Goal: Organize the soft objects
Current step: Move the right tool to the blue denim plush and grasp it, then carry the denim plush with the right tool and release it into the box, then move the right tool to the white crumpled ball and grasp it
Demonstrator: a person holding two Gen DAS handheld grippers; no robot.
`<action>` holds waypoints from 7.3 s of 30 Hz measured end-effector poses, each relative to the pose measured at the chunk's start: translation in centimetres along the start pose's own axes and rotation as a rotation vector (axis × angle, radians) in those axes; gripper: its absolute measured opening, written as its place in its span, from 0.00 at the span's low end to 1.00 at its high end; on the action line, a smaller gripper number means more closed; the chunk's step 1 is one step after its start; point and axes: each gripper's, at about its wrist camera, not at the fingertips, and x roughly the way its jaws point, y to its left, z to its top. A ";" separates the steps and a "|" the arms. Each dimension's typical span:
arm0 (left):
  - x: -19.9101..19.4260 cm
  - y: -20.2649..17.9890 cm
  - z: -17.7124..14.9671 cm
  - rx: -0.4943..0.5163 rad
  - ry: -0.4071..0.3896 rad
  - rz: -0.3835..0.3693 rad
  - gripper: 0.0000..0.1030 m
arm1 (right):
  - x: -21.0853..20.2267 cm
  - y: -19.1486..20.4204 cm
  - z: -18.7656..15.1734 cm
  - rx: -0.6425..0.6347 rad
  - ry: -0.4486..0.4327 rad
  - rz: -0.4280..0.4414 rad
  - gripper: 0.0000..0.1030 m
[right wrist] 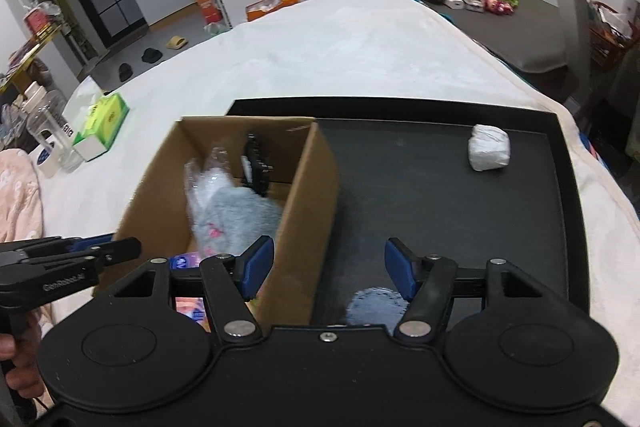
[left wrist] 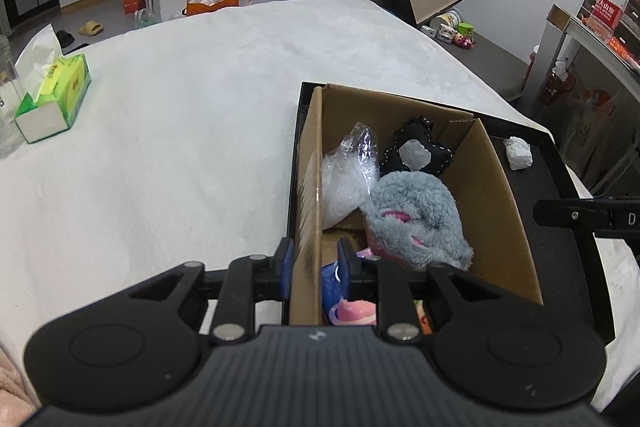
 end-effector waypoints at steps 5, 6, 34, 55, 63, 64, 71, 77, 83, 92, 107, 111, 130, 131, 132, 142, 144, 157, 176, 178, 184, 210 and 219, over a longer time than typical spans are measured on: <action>0.2 -0.6 0.2 0.012 0.001 0.023 0.40 | 0.8 -1.4 -0.6 0.015 0.020 -0.015 0.60; 0.3 -0.7 0.3 0.016 0.003 0.029 0.43 | 1.0 -1.6 -0.8 0.017 0.025 -0.018 0.60; 2.1 -2.2 1.1 0.055 0.043 0.092 0.48 | 5.5 -4.4 -5.1 0.014 0.173 -0.026 0.30; 1.2 -3.1 1.2 0.054 0.015 0.072 0.48 | 1.8 -5.2 -3.0 0.037 0.078 -0.055 0.29; 0.9 -2.6 1.2 0.041 0.005 0.064 0.48 | 1.0 -4.0 -1.2 0.023 0.030 -0.045 0.29; 0.8 -2.5 1.1 0.039 0.004 0.062 0.48 | 0.8 -3.7 -0.9 0.020 0.023 -0.044 0.29; 0.7 -1.9 0.8 0.026 0.004 0.052 0.48 | 0.3 -2.0 0.8 0.003 -0.027 -0.036 0.29; 0.4 -1.0 0.5 0.007 -0.001 0.037 0.48 | 0.2 -0.3 2.2 -0.013 -0.062 -0.027 0.29; 0.2 -0.3 0.1 -0.007 -0.005 0.015 0.48 | 0.6 1.3 2.8 -0.023 -0.076 -0.031 0.29; 0.3 0.2 -0.7 -0.006 -0.004 -0.029 0.47 | 1.8 3.2 3.8 -0.039 -0.101 -0.077 0.30; 0.7 1.1 -1.7 -0.016 0.009 -0.061 0.14 | 4.2 5.7 4.5 -0.099 -0.118 -0.181 0.30; 0.7 1.2 -1.7 -0.016 0.008 -0.063 0.14 | 4.7 6.3 4.1 -0.107 -0.105 -0.203 0.40; 0.5 1.1 -1.3 -0.022 0.014 -0.041 0.14 | 2.8 5.9 3.2 -0.097 -0.115 -0.063 0.28; 0.5 1.1 -1.3 -0.021 0.014 -0.040 0.14 | 2.8 5.8 3.1 -0.095 -0.113 -0.057 0.27; 0.5 1.1 -1.2 -0.019 0.014 -0.038 0.14 | 2.8 5.8 3.1 -0.094 -0.113 -0.053 0.25; 0.4 1.0 -1.2 -0.005 0.014 -0.030 0.15 | 3.1 5.5 3.5 -0.091 -0.143 -0.041 0.19; 0.4 1.0 -1.2 -0.002 0.014 -0.030 0.15 | 3.1 5.8 3.7 -0.093 -0.151 -0.029 0.19; 0.4 1.0 -1.3 0.019 0.009 -0.032 0.16 | 5.8 6.1 2.3 -0.048 -0.006 0.016 0.34; 0.0 0.2 -0.3 0.014 -0.013 0.012 0.31 | 2.3 4.2 2.7 -0.059 -0.063 -0.007 0.39; -0.1 0.1 -0.1 0.018 -0.016 0.016 0.36 | 2.0 3.5 2.7 -0.053 -0.070 -0.017 0.41; 0.0 -0.7 0.2 0.027 -0.018 0.030 0.45 | 1.7 0.7 2.8 -0.028 -0.083 -0.053 0.48; 2.5 -2.8 2.0 0.061 0.007 0.137 0.63 | 6.5 -10.9 4.3 0.103 -0.078 -0.150 0.83; 3.6 -3.5 2.5 0.077 0.019 0.165 0.65 | 8.3 -12.0 4.7 0.038 -0.065 -0.136 0.82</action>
